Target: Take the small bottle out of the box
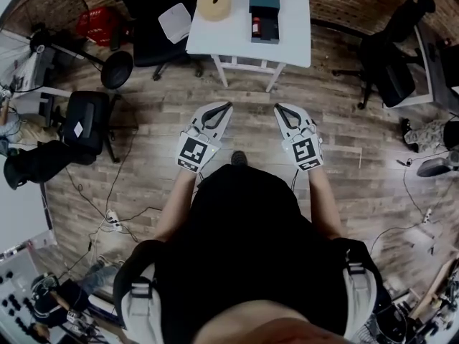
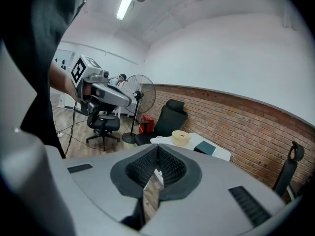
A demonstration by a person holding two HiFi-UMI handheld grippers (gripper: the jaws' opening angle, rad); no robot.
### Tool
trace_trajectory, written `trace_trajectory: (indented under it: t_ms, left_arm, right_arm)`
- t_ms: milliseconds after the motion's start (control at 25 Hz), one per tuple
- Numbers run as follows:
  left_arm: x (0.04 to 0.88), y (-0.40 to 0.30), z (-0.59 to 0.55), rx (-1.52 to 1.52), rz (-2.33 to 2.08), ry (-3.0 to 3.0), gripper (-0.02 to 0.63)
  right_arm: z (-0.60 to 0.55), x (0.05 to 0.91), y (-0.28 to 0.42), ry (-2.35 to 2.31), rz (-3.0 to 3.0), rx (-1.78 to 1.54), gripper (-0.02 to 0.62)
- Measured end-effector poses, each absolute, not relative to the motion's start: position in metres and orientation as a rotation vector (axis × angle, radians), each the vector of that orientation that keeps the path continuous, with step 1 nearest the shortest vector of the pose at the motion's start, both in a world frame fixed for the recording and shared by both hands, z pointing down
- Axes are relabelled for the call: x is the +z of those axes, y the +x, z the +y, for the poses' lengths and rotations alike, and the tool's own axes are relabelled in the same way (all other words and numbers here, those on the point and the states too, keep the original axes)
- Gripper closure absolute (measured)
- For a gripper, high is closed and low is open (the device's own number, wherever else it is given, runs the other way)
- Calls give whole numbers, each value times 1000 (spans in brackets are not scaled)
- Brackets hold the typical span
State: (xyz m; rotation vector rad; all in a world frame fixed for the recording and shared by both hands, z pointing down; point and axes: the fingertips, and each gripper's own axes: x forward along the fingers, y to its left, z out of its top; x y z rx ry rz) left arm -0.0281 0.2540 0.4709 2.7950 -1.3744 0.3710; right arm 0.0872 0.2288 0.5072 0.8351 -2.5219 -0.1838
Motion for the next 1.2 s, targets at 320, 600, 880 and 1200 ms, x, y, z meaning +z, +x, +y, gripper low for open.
trace_trajectory:
  t_ms: [320,600,880,1200]
  left_arm:
    - [471,-39,252,390,-1347,2817,586]
    - [475,-36,250,390,-1349,2796,586]
    - [479,-29,223,402,-1373,2757,586]
    - [468,-14,178,392,-1428,2738,586]
  right_arm:
    - [227,513,77,867,-2516,-156,597]
    - [225,518,83,868,-2515,-138,597]
    - [192,521,89,830,-2521,-108,597]
    - [147,514,97,760,-2539,-127,597]
